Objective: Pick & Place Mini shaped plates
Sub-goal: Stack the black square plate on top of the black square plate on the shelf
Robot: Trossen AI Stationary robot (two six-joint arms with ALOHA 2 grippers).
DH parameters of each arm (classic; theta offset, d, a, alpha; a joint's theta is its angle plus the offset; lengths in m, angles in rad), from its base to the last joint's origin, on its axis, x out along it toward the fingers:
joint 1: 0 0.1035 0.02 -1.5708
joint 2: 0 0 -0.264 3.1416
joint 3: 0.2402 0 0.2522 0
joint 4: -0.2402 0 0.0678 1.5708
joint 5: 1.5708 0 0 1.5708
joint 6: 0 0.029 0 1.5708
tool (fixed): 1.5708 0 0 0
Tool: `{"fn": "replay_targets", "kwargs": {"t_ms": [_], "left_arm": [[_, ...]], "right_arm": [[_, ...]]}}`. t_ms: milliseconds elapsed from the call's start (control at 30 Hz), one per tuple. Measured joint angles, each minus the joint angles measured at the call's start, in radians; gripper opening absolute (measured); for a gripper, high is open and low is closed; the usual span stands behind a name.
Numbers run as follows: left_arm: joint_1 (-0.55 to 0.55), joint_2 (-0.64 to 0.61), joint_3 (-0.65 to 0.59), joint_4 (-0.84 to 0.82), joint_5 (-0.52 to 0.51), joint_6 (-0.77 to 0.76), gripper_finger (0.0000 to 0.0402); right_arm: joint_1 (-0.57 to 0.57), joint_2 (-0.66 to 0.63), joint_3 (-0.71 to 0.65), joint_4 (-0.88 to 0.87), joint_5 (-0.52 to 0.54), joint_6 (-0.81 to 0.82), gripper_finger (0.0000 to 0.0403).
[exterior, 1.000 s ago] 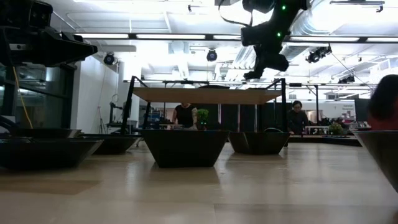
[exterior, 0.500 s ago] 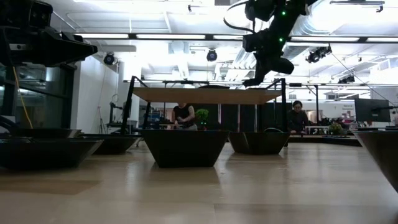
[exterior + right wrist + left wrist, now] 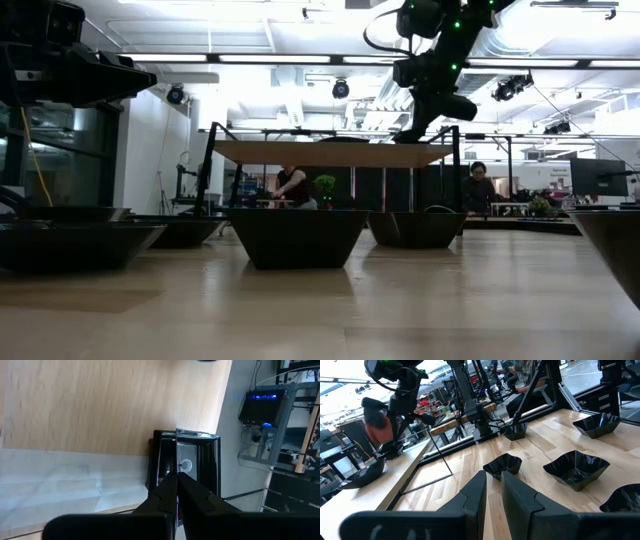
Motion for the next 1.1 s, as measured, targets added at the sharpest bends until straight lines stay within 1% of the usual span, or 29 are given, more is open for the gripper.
{"fn": "replay_targets", "kwargs": {"t_ms": [167,600,767,1100], "left_arm": [[0.0,0.0,0.0,0.0,0.0,0.0,0.0056],[0.0,0.0,0.0,0.0,0.0,0.0,0.0056],[0.0,0.0,0.0,0.0,0.0,0.0,0.0056],[0.0,0.0,0.0,0.0,0.0,0.0,0.0056]], "right_arm": [[-0.012,0.0,0.0,0.0,-0.031,-0.008,0.0006],[-0.012,0.0,0.0,0.0,-0.027,-0.022,0.0011],[-0.012,0.0,0.0,0.0,-0.012,-0.022,0.0026],[-0.012,0.0,0.0,0.003,0.006,-0.022,0.0072]]}}
